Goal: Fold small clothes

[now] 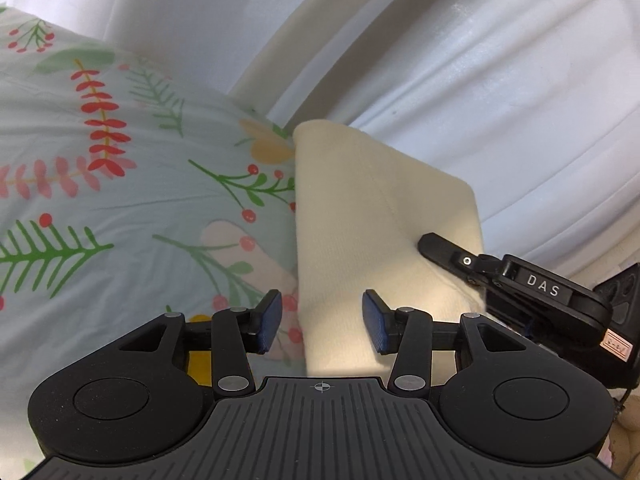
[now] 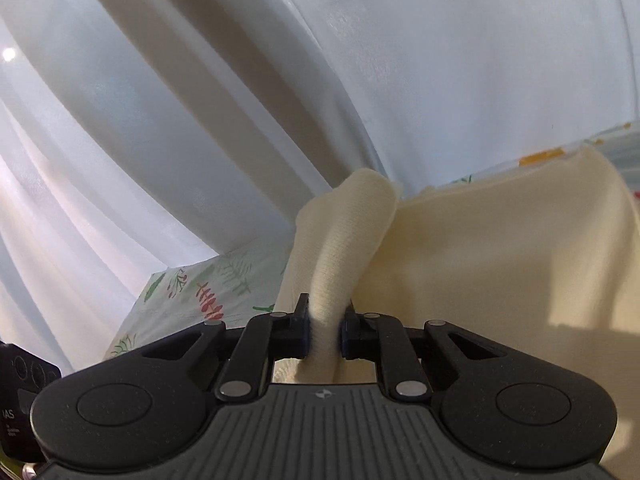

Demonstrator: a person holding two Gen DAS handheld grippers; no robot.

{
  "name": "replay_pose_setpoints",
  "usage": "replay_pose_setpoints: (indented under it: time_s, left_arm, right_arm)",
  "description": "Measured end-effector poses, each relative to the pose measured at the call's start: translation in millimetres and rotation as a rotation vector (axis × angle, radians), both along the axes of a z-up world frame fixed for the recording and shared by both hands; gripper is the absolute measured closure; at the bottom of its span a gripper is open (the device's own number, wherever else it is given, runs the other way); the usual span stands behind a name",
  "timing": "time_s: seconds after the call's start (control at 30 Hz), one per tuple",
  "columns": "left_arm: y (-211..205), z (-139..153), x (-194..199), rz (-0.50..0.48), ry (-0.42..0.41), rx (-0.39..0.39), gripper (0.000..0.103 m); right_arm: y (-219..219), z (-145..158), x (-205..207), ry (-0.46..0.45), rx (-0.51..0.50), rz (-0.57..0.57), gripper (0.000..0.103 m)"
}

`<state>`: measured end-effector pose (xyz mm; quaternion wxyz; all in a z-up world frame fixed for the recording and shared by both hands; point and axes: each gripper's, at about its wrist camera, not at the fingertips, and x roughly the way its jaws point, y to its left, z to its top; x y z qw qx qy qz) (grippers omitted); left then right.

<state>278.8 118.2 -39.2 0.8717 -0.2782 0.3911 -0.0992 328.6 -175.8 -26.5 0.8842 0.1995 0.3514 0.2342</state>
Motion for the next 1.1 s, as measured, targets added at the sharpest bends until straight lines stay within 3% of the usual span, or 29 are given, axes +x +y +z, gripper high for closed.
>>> replay_pose_setpoints:
  time_s: [0.07, 0.17, 0.33, 0.47, 0.53, 0.57, 0.6, 0.67, 0.73, 0.87, 0.97, 1.1]
  left_arm:
    - [-10, 5, -1, -0.02, -0.019, 0.017, 0.054]
    - [-28, 2, 4, -0.075, -0.014, 0.028, 0.053]
    - [-59, -17, 13, -0.14, 0.036, 0.059, 0.053]
    - [-72, -28, 16, -0.17, 0.062, 0.093, 0.049]
    - [-75, -28, 15, -0.178, 0.049, 0.108, 0.049]
    - [-75, -29, 16, -0.181, 0.045, 0.117, 0.048]
    - [-76, -29, 16, -0.18, 0.048, 0.12, 0.048]
    - [-76, -24, 13, -0.168, 0.059, 0.116, 0.049]
    - [-75, -18, 8, -0.164, 0.048, 0.111, 0.049]
    - [-72, -10, 4, -0.164, 0.012, 0.127, 0.045]
    - [-72, -10, 0, -0.166, 0.016, 0.125, 0.045]
    - [-76, -15, 2, -0.176, 0.042, 0.124, 0.045]
  right_arm:
    - [-7, 15, -17, -0.087, -0.065, -0.037, 0.09]
    - [-20, 19, -32, -0.127, -0.165, -0.1, 0.09]
    - [-45, -12, -29, 0.0, -0.22, -0.132, 0.09]
    - [-67, -25, -25, 0.075, -0.077, -0.144, 0.083]
    - [-74, -31, -18, 0.116, 0.04, -0.118, 0.067]
    - [-75, -34, -14, 0.134, 0.078, -0.11, 0.066]
    - [-75, -37, -10, 0.154, 0.082, -0.112, 0.068]
    - [-72, -35, -7, 0.164, 0.06, -0.139, 0.082]
    - [-63, -22, -10, 0.106, -0.018, -0.149, 0.088]
    - [-44, 19, -37, -0.165, -0.28, -0.178, 0.09]
    - [-41, 29, -47, -0.269, -0.428, -0.231, 0.09]
    - [-52, 19, -47, -0.247, -0.522, -0.302, 0.09]
